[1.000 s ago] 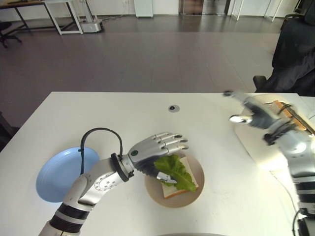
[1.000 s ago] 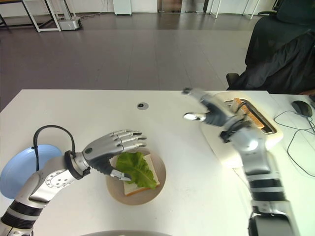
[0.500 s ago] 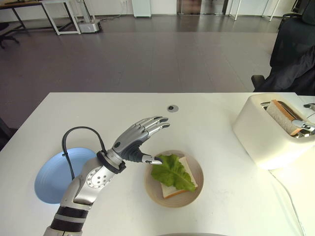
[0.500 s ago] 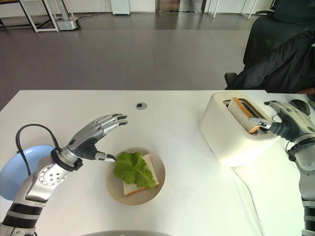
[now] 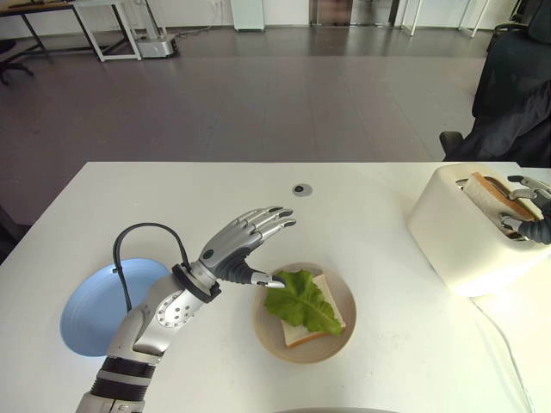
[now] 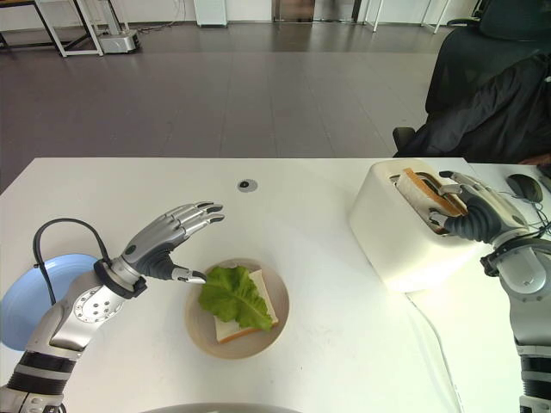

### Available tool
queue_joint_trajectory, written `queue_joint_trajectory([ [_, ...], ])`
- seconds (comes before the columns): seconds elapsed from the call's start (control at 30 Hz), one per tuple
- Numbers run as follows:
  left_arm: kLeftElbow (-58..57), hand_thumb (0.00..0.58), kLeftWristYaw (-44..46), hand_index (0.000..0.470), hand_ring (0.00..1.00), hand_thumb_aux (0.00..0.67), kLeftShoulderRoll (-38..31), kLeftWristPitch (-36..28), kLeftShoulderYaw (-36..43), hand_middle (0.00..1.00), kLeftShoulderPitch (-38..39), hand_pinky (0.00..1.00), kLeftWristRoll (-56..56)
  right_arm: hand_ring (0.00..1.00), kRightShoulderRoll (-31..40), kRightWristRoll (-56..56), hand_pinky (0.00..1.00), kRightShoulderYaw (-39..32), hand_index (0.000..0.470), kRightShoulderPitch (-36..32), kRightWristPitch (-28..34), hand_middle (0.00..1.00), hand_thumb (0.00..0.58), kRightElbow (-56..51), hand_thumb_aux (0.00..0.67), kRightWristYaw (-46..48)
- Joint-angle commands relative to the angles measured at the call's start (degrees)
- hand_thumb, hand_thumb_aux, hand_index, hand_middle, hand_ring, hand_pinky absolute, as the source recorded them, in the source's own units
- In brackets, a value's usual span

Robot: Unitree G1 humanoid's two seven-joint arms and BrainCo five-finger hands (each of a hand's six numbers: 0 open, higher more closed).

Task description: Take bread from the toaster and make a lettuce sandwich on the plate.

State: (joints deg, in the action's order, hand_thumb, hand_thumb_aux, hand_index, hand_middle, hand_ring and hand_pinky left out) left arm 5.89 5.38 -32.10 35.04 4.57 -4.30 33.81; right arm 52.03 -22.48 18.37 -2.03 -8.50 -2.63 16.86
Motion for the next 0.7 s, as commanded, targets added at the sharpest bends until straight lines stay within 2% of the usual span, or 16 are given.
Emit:
queue_joint_trajectory([
  [0.03, -0.61, 0.0, -0.26, 0.0, 0.0, 0.0, -0.84, 0.1, 0.05, 0.0, 0.31, 0.0, 0.78, 0.0, -1.01, 3.86, 0.0, 0.2, 0.47, -1.75, -0.69, 0.0, 0.58, 1.05, 0.67, 0.74],
  [0.23, -0.48, 0.0, -0.41, 0.0, 0.0, 0.0, -1.18, -0.12, -0.49, 0.0, 0.22, 0.0, 0.7, 0.0, -0.14, 11.41, 0.0, 5.29, 0.47, -3.65, -0.96, 0.0, 0.58, 1.5, 0.67, 1.39],
  [0.43, 0.73, 0.0, -1.29, 0.0, 0.0, 0.0, -2.01, -0.73, -3.16, 0.0, 0.86, 0.0, 0.27, 0.0, 5.09, 26.87, 0.0, 16.89, 0.47, -10.14, -2.01, 0.0, 0.58, 0.84, 0.67, 7.51],
  [0.53, 1.19, 0.0, -1.49, 0.0, 0.0, 0.0, -2.37, -0.84, -4.14, 0.0, 1.1, 0.0, 0.08, 0.0, 4.47, 35.0, 0.0, 12.2, 0.47, -14.57, -1.93, 0.0, 0.58, 3.84, 0.67, 14.02],
  [0.7, 1.78, 0.0, -1.74, 0.0, 0.0, 0.0, -5.65, 3.81, -6.79, 0.0, 2.86, 0.0, -3.21, 0.0, -4.21, 45.01, 0.0, -8.63, 0.47, -26.78, 5.02, 0.0, 0.58, 6.12, 0.67, 29.45],
])
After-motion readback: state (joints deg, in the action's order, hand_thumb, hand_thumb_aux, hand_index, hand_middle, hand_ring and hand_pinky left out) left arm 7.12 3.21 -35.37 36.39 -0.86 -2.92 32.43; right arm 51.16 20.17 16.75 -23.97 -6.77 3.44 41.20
